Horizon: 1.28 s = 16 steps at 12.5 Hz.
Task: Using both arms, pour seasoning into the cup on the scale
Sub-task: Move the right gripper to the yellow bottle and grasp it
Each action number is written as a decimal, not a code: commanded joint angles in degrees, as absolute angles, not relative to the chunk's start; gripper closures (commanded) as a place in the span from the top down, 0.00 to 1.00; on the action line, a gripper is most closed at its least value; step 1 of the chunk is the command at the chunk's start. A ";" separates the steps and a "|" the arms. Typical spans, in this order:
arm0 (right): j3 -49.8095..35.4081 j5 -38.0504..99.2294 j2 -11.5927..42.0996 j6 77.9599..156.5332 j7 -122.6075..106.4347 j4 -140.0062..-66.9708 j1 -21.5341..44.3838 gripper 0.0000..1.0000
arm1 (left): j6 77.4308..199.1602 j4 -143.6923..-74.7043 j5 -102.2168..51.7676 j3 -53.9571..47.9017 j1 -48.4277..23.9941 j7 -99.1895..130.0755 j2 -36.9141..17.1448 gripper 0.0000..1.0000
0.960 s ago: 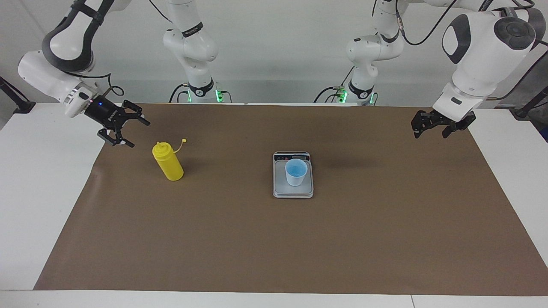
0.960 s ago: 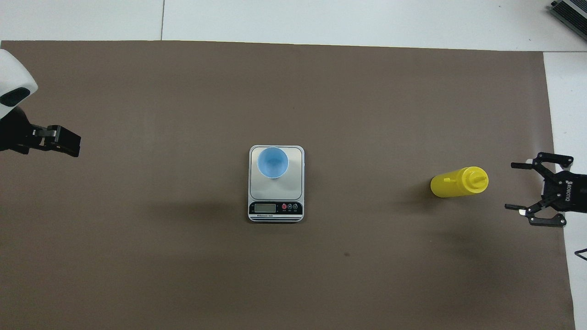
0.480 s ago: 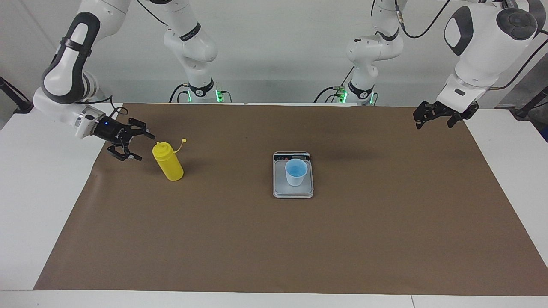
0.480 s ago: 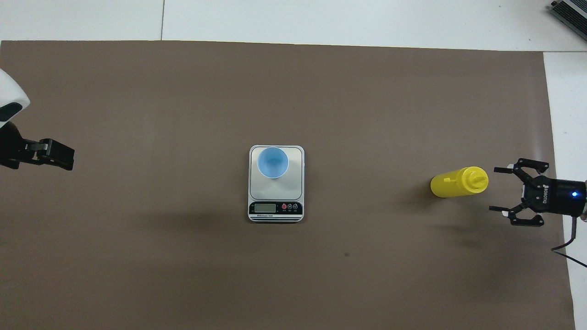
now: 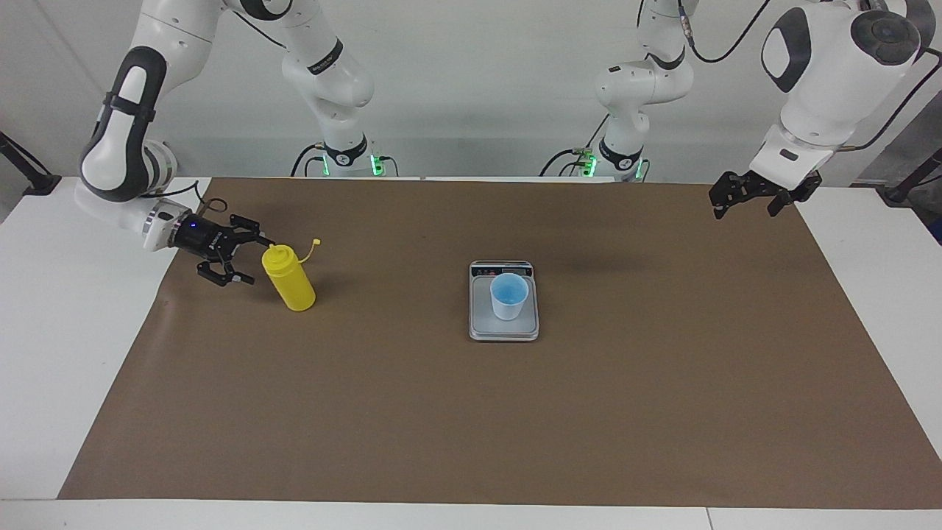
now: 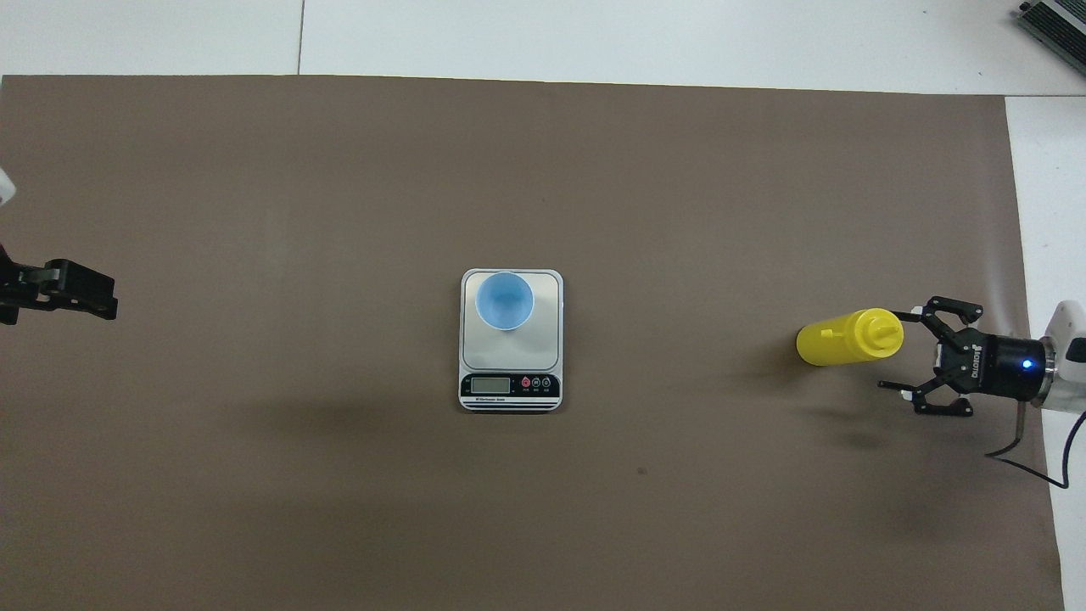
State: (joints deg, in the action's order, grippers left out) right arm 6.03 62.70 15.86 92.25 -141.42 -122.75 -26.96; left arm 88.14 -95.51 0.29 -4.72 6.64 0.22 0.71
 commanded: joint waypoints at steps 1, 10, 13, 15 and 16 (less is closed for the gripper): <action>5.89 66.00 16.70 90.97 -143.35 -123.92 -27.42 1.00 | 85.96 -93.08 -1.93 -2.55 6.93 -0.17 -0.35 0.99; 5.80 72.41 17.84 94.04 -143.00 -125.59 -24.54 1.00 | 89.12 -93.16 2.37 -7.73 7.56 -0.35 0.53 1.00; 5.80 73.47 17.84 95.27 -143.00 -126.73 -23.38 1.00 | 88.86 -93.16 2.29 -8.61 7.56 -0.09 1.05 1.00; 5.80 73.56 17.75 95.36 -143.00 -126.91 -23.38 1.00 | 88.95 -93.43 2.29 -8.53 7.73 -0.52 1.49 1.00; 5.80 73.56 17.75 95.36 -143.00 -126.91 -23.38 1.00 | 88.95 -93.78 2.29 -8.53 7.73 -0.70 1.76 1.00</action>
State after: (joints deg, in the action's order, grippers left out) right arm 5.87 71.82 17.89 94.65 -141.86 -126.01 -23.21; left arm 88.69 -93.30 1.15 -8.19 7.24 -0.18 0.90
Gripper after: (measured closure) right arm 0.000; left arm 0.000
